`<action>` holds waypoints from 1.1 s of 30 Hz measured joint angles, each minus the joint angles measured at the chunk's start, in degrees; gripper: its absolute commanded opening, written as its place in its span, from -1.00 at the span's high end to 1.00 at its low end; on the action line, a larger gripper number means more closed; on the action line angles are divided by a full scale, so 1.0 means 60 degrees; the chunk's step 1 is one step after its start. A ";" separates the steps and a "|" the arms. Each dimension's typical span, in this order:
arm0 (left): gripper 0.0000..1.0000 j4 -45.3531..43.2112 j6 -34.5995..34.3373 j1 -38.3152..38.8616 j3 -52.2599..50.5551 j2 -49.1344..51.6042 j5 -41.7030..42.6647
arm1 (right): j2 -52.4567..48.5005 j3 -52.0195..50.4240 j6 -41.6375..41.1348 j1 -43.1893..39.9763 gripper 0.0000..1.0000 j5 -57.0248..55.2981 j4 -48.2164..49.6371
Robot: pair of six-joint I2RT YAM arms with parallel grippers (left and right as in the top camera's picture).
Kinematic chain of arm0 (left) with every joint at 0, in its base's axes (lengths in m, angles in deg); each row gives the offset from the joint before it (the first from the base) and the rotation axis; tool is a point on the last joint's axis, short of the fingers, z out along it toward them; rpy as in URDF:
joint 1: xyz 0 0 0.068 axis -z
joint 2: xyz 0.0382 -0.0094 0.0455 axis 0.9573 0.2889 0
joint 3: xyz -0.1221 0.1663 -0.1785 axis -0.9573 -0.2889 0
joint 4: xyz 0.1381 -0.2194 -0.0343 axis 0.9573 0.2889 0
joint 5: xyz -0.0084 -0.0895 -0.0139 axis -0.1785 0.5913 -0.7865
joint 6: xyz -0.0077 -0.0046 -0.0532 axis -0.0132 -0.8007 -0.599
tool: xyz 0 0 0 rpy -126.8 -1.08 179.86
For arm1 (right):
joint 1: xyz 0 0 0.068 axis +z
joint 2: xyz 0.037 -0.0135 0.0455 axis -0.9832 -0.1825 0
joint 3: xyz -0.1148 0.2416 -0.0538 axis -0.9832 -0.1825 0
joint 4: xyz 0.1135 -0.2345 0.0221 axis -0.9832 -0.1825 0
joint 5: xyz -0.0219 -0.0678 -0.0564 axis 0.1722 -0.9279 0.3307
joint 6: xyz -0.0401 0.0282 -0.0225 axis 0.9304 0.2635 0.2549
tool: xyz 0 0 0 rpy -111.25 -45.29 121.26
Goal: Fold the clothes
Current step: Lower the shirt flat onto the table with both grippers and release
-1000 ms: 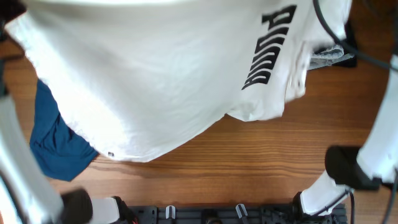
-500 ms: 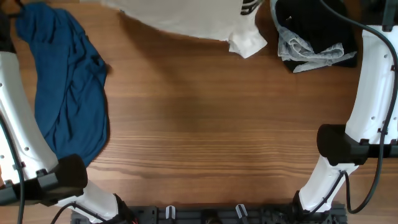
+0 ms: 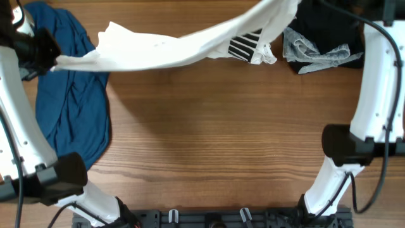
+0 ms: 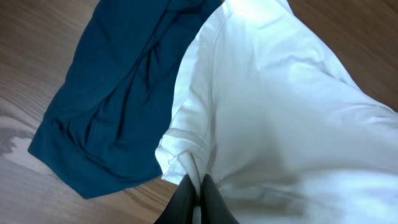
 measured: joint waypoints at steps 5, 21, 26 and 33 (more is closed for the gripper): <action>0.92 -0.0040 -0.0004 0.0004 -0.0987 -0.1271 0.0324 | 0.1290 -0.0080 0.0029 -0.0004 0.91 -0.0240 -0.2076; 0.92 -0.0015 -0.2244 0.0022 -0.8484 -0.7417 -0.0987 | 0.6980 -1.3096 -0.2557 -0.0018 0.91 -0.1657 -0.1344; 0.92 -0.1373 -0.2568 0.0022 -0.9996 -0.7249 -0.1260 | 0.7031 -1.3136 -0.2550 -0.0018 0.92 -0.1708 0.0346; 0.92 -0.4572 -0.2663 0.0018 -1.0163 -0.4513 -0.1293 | 0.5268 -1.3140 -0.2288 -0.0018 0.92 -0.1774 0.3126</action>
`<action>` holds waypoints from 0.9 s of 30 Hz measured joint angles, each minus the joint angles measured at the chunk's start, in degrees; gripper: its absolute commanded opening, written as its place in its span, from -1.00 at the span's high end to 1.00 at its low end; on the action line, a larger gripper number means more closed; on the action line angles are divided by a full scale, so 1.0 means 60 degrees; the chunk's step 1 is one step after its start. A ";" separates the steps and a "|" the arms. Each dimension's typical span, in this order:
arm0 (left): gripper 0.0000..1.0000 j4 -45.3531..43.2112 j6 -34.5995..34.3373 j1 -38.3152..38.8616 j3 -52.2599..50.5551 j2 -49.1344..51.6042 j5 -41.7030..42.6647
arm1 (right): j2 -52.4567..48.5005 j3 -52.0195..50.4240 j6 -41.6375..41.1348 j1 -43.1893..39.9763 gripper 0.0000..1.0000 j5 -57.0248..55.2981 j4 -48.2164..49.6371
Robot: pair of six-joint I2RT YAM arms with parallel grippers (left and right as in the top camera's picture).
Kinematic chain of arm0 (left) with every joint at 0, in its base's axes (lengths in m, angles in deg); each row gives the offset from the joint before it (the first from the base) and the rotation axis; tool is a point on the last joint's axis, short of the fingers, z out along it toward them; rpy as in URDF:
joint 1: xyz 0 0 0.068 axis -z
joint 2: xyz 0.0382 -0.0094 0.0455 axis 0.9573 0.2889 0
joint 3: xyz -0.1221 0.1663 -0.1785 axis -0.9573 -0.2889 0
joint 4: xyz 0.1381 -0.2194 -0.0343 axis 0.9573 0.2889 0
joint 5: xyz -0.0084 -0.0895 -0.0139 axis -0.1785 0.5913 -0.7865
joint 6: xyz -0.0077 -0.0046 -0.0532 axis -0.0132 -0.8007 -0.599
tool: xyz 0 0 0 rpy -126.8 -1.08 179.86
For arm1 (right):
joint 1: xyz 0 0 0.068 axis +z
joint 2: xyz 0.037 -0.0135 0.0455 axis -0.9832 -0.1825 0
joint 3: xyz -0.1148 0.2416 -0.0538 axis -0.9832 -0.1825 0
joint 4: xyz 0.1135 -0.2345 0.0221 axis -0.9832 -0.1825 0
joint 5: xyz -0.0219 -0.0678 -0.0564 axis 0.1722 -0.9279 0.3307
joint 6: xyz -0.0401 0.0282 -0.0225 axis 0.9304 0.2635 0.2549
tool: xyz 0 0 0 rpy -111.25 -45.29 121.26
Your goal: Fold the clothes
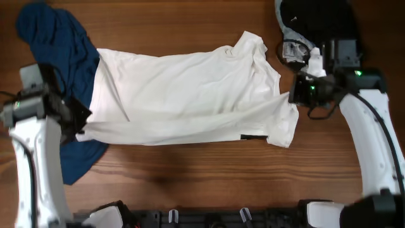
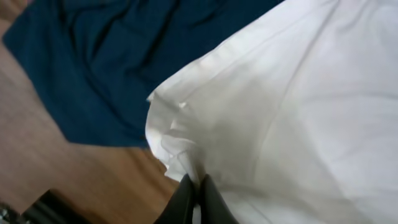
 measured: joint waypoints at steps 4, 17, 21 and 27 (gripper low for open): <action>0.92 -0.1330 0.0004 0.0000 -0.0018 0.1781 -0.0007 | -0.0994 0.0000 0.0131 0.0000 0.91 0.0004 0.1577; -0.99 -0.3741 0.0062 0.0004 -0.0025 0.3646 -0.0007 | -0.2932 0.0000 0.0240 0.0000 -0.62 0.0004 0.3238; -1.00 -0.2539 0.0772 0.0004 0.0189 0.3661 -0.0007 | -0.2932 0.0423 0.0328 0.0000 -0.67 0.0044 0.2106; -1.00 -0.0605 0.1137 0.0004 0.2605 0.3581 0.0790 | -0.2820 0.4269 0.1162 0.0000 -0.75 0.0120 -0.0251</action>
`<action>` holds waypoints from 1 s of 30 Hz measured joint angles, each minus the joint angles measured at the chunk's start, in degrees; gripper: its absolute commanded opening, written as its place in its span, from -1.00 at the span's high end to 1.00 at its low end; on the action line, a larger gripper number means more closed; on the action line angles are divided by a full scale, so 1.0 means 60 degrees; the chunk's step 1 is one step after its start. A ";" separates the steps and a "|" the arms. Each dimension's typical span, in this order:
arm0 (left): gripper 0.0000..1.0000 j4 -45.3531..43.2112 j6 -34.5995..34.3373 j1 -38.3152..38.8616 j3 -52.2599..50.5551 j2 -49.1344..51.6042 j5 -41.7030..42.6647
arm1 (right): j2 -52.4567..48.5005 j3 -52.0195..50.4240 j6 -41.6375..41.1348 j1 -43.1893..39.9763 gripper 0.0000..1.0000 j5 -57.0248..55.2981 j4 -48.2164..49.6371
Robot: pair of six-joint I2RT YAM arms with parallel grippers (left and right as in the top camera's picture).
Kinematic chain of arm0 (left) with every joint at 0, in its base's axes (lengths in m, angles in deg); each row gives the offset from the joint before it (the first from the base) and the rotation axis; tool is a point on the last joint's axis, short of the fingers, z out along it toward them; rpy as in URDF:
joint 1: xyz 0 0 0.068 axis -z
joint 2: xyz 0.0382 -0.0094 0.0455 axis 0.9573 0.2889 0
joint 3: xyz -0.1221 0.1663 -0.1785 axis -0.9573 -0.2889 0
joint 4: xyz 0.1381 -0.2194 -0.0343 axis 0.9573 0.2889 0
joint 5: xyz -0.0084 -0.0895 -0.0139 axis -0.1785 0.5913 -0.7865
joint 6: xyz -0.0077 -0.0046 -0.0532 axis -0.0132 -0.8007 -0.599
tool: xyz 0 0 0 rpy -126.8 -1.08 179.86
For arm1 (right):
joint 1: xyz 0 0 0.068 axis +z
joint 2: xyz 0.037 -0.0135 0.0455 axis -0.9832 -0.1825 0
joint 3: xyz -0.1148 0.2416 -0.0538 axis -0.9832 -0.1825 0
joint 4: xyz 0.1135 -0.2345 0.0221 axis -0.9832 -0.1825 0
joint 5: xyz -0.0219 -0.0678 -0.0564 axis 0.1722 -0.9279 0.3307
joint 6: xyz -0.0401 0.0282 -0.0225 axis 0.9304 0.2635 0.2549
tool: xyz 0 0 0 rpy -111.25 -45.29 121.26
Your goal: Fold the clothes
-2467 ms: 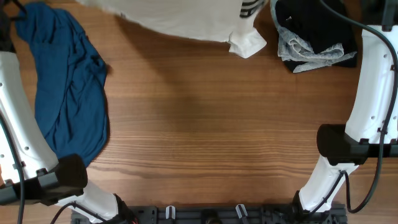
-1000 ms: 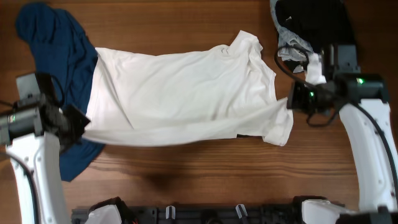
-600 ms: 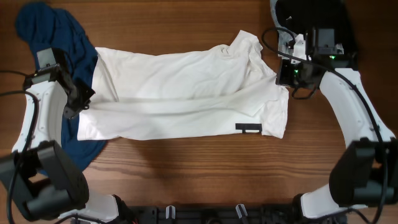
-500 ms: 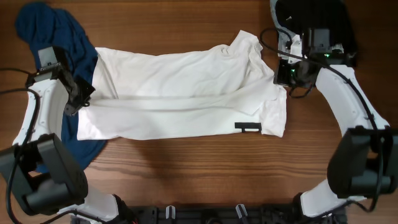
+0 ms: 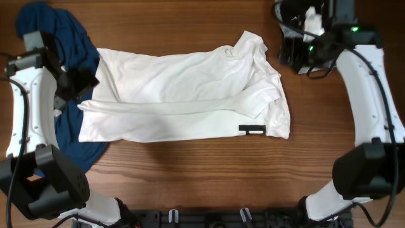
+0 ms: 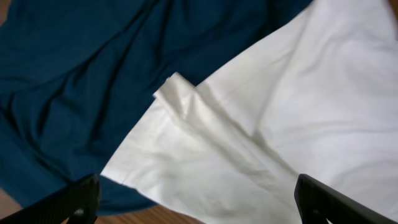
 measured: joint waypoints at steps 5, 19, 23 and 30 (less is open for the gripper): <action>-0.99 0.0080 0.0051 0.0015 0.0080 -0.0098 0.1045 | 0.0051 0.1009 0.0448 0.0000 -0.78 0.0178 -0.0339; -1.00 -0.0018 0.0528 0.0627 0.2113 -0.0098 0.1861 | 0.0051 0.1832 0.0951 0.0073 -0.79 0.0211 0.0408; -0.99 -0.0419 0.0550 0.0627 0.2299 -0.0073 0.1861 | -0.0127 0.2025 0.1071 0.0073 -0.84 0.0164 0.0809; -1.00 -0.1370 0.0885 0.0627 0.2361 0.1388 0.1865 | -0.1501 0.2058 0.1202 0.0091 -0.86 0.0062 0.0820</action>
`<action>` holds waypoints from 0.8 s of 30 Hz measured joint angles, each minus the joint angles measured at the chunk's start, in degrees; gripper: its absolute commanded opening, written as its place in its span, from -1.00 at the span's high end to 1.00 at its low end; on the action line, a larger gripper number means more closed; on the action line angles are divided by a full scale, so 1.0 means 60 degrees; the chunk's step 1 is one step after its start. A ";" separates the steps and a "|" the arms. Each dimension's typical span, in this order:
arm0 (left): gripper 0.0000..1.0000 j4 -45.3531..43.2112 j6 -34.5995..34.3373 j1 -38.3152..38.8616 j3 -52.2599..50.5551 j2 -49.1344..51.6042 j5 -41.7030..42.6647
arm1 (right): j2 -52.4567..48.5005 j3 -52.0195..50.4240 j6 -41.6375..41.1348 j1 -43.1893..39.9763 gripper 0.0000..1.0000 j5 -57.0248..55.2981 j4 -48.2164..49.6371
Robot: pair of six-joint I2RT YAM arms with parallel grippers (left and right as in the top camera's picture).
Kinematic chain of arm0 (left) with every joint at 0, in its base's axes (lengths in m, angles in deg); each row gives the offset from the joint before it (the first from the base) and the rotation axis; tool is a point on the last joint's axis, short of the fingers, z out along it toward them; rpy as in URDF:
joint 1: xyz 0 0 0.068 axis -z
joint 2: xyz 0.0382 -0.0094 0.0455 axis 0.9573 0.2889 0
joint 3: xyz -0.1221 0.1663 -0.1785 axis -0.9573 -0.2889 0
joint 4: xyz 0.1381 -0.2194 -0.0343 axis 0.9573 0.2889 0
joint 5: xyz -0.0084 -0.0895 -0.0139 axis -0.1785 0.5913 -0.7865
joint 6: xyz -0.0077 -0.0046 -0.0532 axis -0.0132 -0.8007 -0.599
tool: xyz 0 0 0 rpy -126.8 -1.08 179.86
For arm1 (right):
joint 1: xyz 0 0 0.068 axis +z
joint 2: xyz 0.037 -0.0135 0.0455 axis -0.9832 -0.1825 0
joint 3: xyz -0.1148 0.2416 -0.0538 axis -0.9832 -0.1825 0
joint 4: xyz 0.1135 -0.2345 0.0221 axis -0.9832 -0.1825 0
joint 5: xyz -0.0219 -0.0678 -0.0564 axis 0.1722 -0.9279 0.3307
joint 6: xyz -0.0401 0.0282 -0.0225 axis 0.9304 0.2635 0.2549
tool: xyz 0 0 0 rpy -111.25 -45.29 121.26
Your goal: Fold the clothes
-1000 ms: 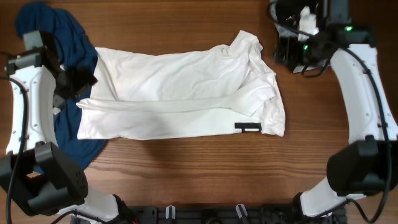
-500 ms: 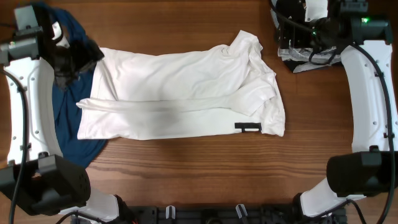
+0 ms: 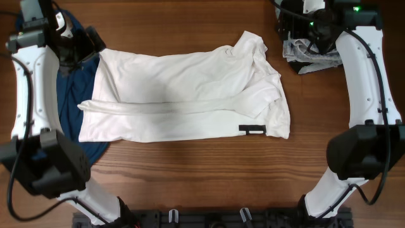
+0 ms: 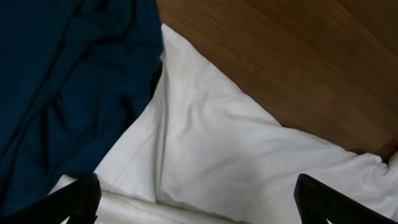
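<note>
A white T-shirt lies spread flat across the table, its near part doubled over along a long fold, with a black label near its right end. My left gripper hovers at the shirt's far left corner. In the left wrist view this gripper is open, its fingertips wide apart over white cloth, holding nothing. My right gripper is at the far right, off the shirt and over a pile of clothes; its jaws are too dark to read.
A dark blue garment lies crumpled at the left, partly under the shirt's left edge, and fills the left of the wrist view. A pile of black and grey clothes sits at the far right corner. Bare wood runs along the near side.
My left gripper, still open, has moved from the shirt's left edge to its far left corner. The right gripper has shifted a little farther back. The shirt lies as before.
First both arms held the shirt stretched in the air over the far side, my left gripper shut on its corner. Then it lay on the table, left gripper still pinching the near left corner. Then the left gripper was open and the shirt lay folded lengthwise, as now.
</note>
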 measured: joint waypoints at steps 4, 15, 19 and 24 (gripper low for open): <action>-1.00 -0.1191 0.0270 0.0040 0.0000 0.0703 -0.0007 | -0.0022 0.0000 0.0000 0.0018 -0.86 0.0000 0.0171; -0.93 -0.3628 0.1297 0.0375 0.0000 0.2874 -0.0732 | -0.0022 0.0000 0.0000 0.0018 -0.86 0.0000 0.0197; -0.89 -0.4244 0.1734 0.0426 0.0000 0.3308 -0.0805 | -0.0022 0.0000 -0.0004 0.0022 -0.86 0.0000 0.0233; -0.90 -0.5169 0.2605 0.1308 0.0000 0.3537 -0.1231 | -0.0022 0.0000 -0.0004 0.0018 -0.86 0.0000 0.0382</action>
